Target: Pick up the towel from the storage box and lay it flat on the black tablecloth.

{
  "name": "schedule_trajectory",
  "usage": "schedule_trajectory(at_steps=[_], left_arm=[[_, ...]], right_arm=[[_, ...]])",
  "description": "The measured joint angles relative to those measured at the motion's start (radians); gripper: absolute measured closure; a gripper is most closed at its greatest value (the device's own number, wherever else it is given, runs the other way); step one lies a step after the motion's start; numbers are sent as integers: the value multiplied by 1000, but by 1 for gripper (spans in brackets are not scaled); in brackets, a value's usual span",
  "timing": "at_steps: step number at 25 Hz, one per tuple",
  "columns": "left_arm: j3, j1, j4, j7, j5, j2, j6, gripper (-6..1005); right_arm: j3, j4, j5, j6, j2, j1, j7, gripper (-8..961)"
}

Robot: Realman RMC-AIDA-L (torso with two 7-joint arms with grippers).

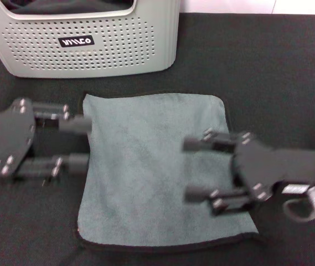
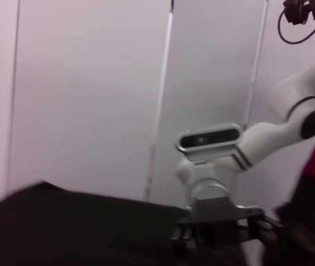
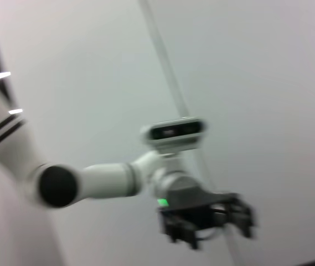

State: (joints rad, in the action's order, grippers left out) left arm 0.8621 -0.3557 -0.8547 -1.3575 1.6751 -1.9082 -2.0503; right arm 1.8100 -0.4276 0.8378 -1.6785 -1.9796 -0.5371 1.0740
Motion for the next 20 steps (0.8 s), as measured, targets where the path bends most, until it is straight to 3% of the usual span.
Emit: schedule_trajectory(at_steps=[1,2,3,4,5,13,20], left_arm=[[0,0,0,0,0,0,0,426],[0,0,0,0,0,0,0,426],[44,8,37,18,-19,24,0,426],[176,24,107,90,-85,68,1,426],[205,31,114,113,-97,73,2,426],[233,91,112,160,-112,88,6,426],[235,103,104,161,-121,83,7,426]], right_arm=[[0,-11,27,9,-20,-2,-5,138],[0,-11,27,9,-20,-2,-5,138],[2,-20,49,17,-34,-3,-9,138],[19,-51,75,41,-48,5,-10,138],[33,-69,80,52,-49,16,-10,138],[54,-152,78,60,-49,75,-9,138],[50,-150,84,64,-45,68,-11,137]])
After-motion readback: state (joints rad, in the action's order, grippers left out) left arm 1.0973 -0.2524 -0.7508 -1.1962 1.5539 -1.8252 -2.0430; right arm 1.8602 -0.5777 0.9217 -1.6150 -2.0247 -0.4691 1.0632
